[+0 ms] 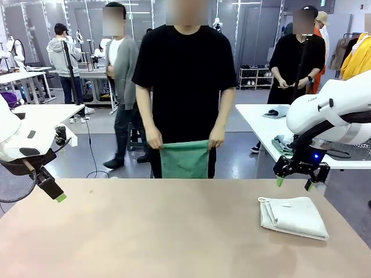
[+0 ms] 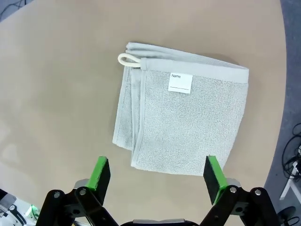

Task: Fold the towels and place them in the basket.
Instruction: Place the folded Towel with hook on the right side of the table, then when a person lays out a Towel with hook on the table, fold it in half twice.

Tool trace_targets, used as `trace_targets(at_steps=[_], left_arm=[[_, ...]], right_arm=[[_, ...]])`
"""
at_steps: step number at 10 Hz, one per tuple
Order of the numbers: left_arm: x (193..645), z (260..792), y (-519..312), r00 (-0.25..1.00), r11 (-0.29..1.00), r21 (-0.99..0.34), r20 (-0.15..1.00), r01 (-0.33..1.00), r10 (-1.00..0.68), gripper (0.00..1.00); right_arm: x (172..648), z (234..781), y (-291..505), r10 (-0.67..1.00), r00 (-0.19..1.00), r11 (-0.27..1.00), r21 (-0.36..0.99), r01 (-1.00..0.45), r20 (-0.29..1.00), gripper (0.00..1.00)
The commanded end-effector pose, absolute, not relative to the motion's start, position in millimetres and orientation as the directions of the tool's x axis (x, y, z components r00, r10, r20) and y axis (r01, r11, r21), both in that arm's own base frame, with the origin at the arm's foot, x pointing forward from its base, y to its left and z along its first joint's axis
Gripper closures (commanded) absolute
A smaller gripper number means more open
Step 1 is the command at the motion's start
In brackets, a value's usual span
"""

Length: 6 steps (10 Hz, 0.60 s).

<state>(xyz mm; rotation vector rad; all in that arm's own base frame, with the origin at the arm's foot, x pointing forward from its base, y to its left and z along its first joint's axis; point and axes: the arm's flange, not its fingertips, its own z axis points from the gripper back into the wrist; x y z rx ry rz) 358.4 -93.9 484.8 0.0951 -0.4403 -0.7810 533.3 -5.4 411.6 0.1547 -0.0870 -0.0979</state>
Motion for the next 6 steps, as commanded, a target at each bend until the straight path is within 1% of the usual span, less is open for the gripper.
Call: trace_targets(at_steps=[1, 6], left_arm=[[358.6, 483.2, -93.8, 0.632, 0.715, 0.252, 0.34, 0.652, -0.696, 0.0], [358.6, 483.2, -93.8, 0.632, 0.715, 0.252, 0.34, 0.652, -0.696, 0.0]], right_arm=[[536.8, 413.5, -8.5, -0.105, 0.992, 0.983, 0.156, 0.093, 0.069, 0.0], [536.8, 413.5, -8.5, -0.105, 0.992, 0.983, 0.156, 0.093, 0.069, 0.0]])
